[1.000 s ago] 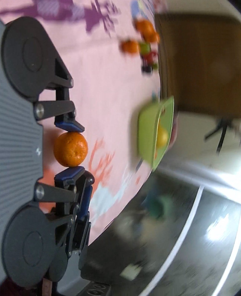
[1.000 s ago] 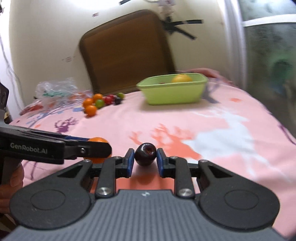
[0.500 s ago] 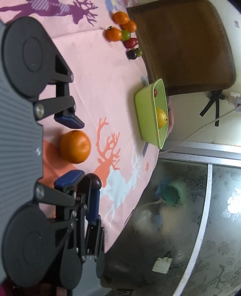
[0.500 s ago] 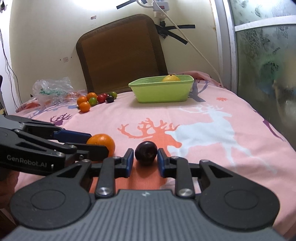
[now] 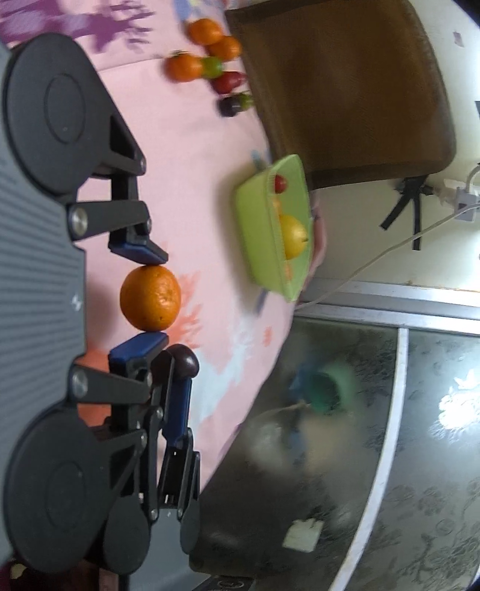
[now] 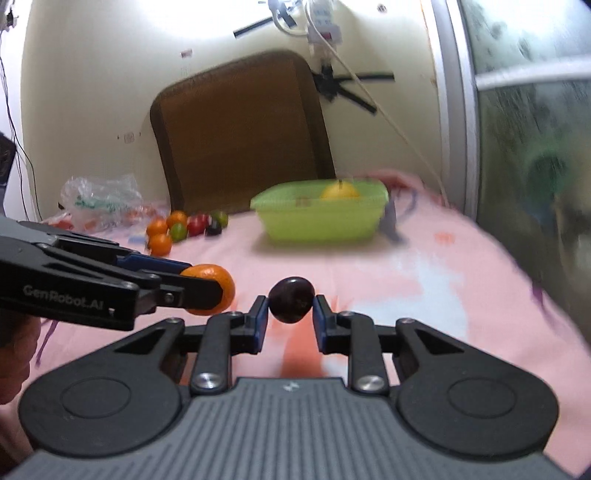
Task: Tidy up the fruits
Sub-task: 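Carry the dark purple tomato and tangerine into the green basket and open both grippers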
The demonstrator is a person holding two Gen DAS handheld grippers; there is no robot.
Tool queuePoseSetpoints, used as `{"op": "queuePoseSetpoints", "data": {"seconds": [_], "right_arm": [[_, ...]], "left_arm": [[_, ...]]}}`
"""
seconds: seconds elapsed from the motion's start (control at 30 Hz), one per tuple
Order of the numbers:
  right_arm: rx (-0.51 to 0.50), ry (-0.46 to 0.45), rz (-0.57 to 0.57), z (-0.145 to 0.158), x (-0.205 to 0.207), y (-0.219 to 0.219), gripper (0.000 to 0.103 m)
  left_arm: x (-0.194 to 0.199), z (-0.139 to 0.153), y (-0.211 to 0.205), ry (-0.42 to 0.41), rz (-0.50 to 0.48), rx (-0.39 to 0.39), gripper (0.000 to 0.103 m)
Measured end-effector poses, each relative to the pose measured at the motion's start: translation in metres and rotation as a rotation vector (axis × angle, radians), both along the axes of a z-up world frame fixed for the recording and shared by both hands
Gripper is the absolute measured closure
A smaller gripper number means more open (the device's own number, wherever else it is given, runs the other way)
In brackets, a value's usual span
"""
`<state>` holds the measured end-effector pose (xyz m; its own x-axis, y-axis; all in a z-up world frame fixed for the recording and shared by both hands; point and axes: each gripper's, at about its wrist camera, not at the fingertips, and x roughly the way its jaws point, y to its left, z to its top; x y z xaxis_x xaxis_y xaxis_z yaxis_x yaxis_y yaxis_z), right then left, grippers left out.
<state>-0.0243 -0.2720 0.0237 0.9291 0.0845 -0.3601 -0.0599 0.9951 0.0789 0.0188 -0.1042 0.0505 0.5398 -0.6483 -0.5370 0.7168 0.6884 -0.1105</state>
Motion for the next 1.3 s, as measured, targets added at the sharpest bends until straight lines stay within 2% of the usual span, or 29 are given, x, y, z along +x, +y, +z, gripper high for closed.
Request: {"op": "queuePoseSetpoints", "data": {"seconds": [0.13,0.27,0.4,0.63,0.8,0.87,1.0,1.13,1.3], "right_arm": [[-0.014,-0.058,0.015,0.025,0.043,-0.013,0.074],[0.041,-0.031,0.018,0.034,0.098,-0.032,0.074],[0.077,0.019,0.013,0.03,0.141,-0.043,0.074],[0.072,0.06,-0.004,0.017,0.162,-0.045,0.073],[0.071,0.045,-0.011,0.018,0.162,-0.047,0.071],[0.071,0.037,-0.02,0.019,0.159,-0.046,0.064],[0.087,0.024,-0.016,0.025,0.147,-0.042,0.064],[0.107,0.015,-0.004,0.026,0.125,-0.03,0.064],[0.14,0.025,-0.02,0.016,0.08,-0.011,0.064]], "left_arm": [[0.042,0.023,-0.015,-0.043,0.033,-0.018,0.062],[0.097,0.036,-0.03,-0.03,0.093,-0.041,0.062],[0.145,0.033,-0.042,0.009,0.136,-0.033,0.062],[0.186,0.013,-0.052,0.07,0.161,-0.014,0.061],[0.189,0.0,-0.048,0.097,0.165,-0.019,0.06],[0.186,0.003,-0.045,0.097,0.171,-0.032,0.06],[0.176,0.017,-0.035,0.075,0.183,-0.061,0.059],[0.15,0.032,-0.019,0.028,0.204,-0.078,0.059],[0.102,0.025,0.0,0.014,0.255,-0.031,0.058]]}}
